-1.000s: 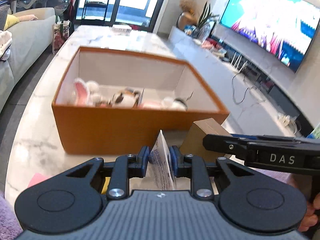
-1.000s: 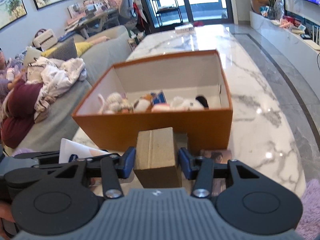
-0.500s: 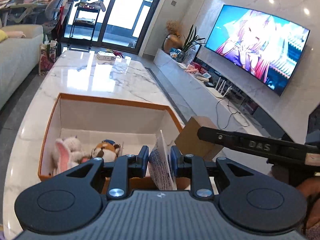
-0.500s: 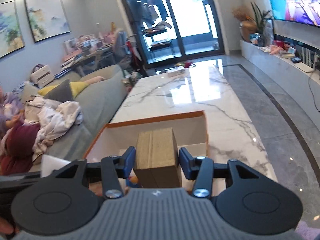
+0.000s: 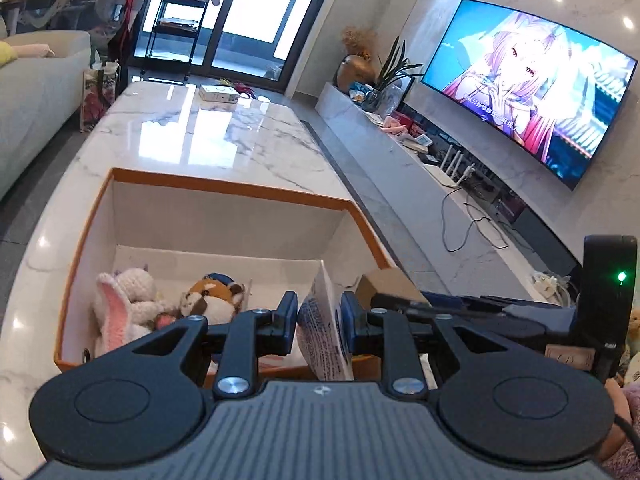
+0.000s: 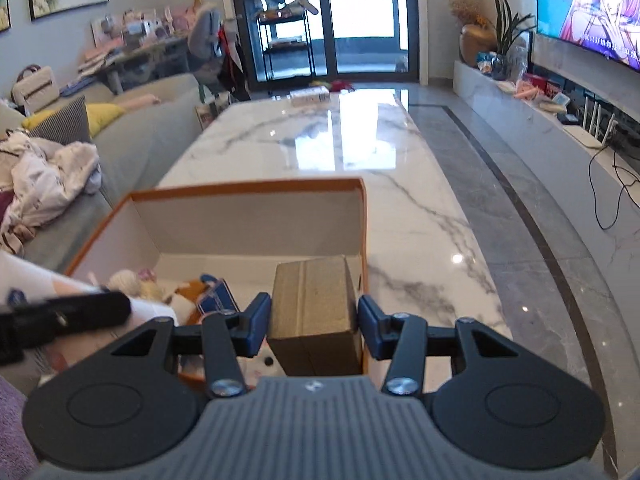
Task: Organize objects
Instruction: 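Grasp the Vaseline lotion bottle with left tool while right tool lifts kraft box, then lower kraft box into orange box with right tool while left tool lowers lotion bottle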
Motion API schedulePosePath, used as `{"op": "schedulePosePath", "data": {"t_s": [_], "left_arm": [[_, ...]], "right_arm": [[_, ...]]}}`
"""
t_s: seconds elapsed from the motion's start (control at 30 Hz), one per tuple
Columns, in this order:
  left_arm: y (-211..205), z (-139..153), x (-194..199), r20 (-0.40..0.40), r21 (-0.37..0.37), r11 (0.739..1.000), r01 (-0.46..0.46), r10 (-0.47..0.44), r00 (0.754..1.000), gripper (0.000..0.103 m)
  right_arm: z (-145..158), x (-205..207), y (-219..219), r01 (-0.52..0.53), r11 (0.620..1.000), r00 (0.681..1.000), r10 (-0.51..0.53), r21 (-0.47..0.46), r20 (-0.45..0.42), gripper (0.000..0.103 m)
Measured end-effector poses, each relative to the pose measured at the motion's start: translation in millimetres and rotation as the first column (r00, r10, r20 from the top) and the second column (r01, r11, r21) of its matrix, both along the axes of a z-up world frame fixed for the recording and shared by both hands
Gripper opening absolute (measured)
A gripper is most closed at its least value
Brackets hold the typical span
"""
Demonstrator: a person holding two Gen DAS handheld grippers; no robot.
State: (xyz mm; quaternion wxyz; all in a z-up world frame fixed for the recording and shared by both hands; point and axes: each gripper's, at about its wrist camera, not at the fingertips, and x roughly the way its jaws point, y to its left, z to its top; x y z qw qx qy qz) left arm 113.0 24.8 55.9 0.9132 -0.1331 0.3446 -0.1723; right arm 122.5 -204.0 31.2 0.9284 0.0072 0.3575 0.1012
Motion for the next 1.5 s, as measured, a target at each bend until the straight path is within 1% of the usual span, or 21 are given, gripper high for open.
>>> {"op": "schedulePosePath", "data": {"t_s": [0.13,0.23,0.3,0.5,0.6,0.77,0.83,0.87,0.97,1.03,1.1,1.17,1.23,1.27,1.33,1.37,1.5], "left_arm": [[3,-3,4,-0.018,-0.029,1.0,0.003,-0.004,1.0,0.027],[5,-4,6,-0.024,-0.028,1.0,-0.003,0.002,1.0,0.027],[8,-6,8,-0.032,-0.037,0.999,-0.006,0.005,0.999,0.027],[12,-12,13,-0.053,-0.052,0.998,-0.021,0.018,0.998,0.027],[12,-13,14,-0.059,-0.055,0.998,-0.023,0.02,0.998,0.027],[11,-13,16,-0.07,-0.051,0.998,-0.027,0.024,0.997,0.027],[11,-14,17,-0.074,-0.054,0.998,-0.028,0.024,0.997,0.027],[11,-14,18,-0.078,-0.056,0.998,-0.03,0.025,0.997,0.027],[11,-14,20,-0.091,-0.059,0.998,-0.031,0.025,0.996,0.027],[9,-14,22,-0.094,-0.057,0.998,-0.029,0.023,0.995,0.027],[9,-12,23,-0.093,-0.057,0.998,-0.025,0.02,0.995,0.027],[8,-11,24,-0.091,-0.055,0.998,-0.023,0.018,0.996,0.027],[6,-9,25,-0.089,-0.053,0.998,-0.022,0.017,0.996,0.027],[7,-9,25,-0.089,-0.054,0.998,-0.021,0.016,0.996,0.027],[6,-8,26,-0.088,-0.056,0.998,-0.021,0.016,0.996,0.027],[7,-7,26,-0.088,-0.057,0.998,-0.021,0.016,0.996,0.027],[7,-6,29,-0.09,-0.056,0.998,-0.025,0.02,0.996,0.027]], "right_arm": [[-4,0,17,-0.018,0.993,1.0,0.02,-0.117,0.015,0.048],[-7,-2,29,-0.028,0.977,0.999,0.033,-0.211,0.017,0.046],[-9,-4,34,-0.037,0.968,0.999,0.04,-0.25,0.009,0.046],[-9,-2,35,-0.048,0.963,0.999,0.041,-0.267,-0.033,0.046],[-10,-2,36,-0.052,0.96,0.998,0.043,-0.274,-0.04,0.045],[-7,-3,34,-0.051,0.966,0.998,0.042,-0.253,-0.042,0.046],[-3,-3,33,-0.052,0.968,0.998,0.045,-0.245,-0.035,0.046],[-1,-4,32,-0.052,0.968,0.999,0.047,-0.245,-0.029,0.048],[9,-5,32,-0.052,0.963,0.998,0.057,-0.266,0.012,0.048],[12,-2,31,-0.064,0.962,0.997,0.072,-0.265,0.02,0.044],[13,3,29,-0.077,0.964,0.996,0.083,-0.254,0.015,0.031],[12,6,28,-0.094,0.968,0.995,0.099,-0.231,0.009,0.026],[9,10,28,-0.119,0.967,0.993,0.122,-0.224,-0.003,0.026],[7,12,31,-0.134,0.962,0.991,0.135,-0.238,-0.011,0.026],[-1,14,39,-0.175,0.938,0.984,0.174,-0.3,-0.031,0.026],[-5,16,42,-0.175,0.923,0.984,0.174,-0.343,-0.033,0.029],[-11,15,52,-0.206,0.885,0.977,0.208,-0.418,-0.041,0.029]]}}
